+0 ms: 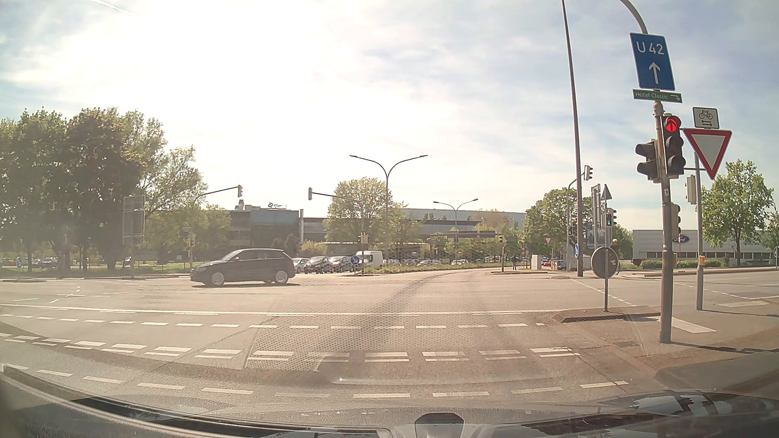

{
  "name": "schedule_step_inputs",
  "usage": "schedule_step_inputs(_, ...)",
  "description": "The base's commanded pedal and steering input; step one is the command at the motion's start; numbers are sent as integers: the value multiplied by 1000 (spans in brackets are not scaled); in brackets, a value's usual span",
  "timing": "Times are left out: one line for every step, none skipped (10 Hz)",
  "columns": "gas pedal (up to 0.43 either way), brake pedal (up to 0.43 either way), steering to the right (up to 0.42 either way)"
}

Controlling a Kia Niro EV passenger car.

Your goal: Follow the waypoints while adhering to traffic rules and regulations

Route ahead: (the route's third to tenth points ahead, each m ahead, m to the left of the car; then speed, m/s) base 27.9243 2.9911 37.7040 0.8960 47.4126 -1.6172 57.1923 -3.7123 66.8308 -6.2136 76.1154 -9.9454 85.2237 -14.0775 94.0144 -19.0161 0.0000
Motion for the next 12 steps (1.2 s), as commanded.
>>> schedule_step_inputs(0,244,15)
schedule_step_inputs(0,244,15)
schedule_step_inputs(0,244,15)
schedule_step_inputs(0,244,15)
schedule_step_inputs(0,244,15)
schedule_step_inputs(0,244,15)
schedule_step_inputs(0,244,15)
schedule_step_inputs(0,238,15)
schedule_step_inputs(0,226,15)
schedule_step_inputs(0,91,15)
schedule_step_inputs(0,0,15)
schedule_step_inputs(0,0,15)
